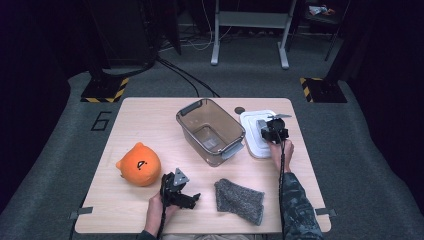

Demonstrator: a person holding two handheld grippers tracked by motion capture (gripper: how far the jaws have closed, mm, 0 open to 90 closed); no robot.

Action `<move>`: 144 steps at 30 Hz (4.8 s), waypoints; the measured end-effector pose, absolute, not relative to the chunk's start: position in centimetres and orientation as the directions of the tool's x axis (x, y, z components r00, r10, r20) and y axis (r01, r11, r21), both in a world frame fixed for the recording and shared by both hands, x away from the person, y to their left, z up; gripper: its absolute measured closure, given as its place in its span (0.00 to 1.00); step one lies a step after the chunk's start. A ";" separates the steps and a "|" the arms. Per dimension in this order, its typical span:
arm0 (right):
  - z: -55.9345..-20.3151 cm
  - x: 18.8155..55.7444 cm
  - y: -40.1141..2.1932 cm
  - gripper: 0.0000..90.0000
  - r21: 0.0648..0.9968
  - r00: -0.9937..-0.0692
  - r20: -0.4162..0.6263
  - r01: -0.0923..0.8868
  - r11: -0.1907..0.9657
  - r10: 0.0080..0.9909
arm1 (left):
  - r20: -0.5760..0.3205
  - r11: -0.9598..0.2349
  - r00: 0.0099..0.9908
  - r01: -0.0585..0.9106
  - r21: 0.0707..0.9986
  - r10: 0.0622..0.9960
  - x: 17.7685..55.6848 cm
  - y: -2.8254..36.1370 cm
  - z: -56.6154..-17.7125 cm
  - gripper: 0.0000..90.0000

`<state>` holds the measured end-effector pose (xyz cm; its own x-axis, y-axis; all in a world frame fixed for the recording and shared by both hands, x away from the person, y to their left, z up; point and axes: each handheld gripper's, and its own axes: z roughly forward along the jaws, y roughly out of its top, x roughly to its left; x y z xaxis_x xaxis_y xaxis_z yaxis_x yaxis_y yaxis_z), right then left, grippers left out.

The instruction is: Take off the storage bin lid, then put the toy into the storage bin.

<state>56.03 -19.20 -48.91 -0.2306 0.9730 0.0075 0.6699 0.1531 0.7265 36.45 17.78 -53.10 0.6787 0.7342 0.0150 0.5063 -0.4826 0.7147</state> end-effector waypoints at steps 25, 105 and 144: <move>-46.5 48.0 -22.5 0.09 0.749 -0.379 0.004 0.614 0.249 0.925 | 0.017 -0.497 0.692 0.501 0.709 0.721 36.6 17.9 -53.0 0.00; -52.9 42.5 -24.8 0.00 0.715 -0.349 0.005 0.657 0.241 0.937 | -0.030 -0.288 0.518 0.521 0.803 0.855 38.4 33.0 -44.4 0.05; -52.9 42.5 -24.8 0.00 0.717 -0.352 0.002 0.653 0.244 0.936 | -0.030 -0.242 0.467 0.510 0.826 0.884 38.1 32.3 -46.3 0.74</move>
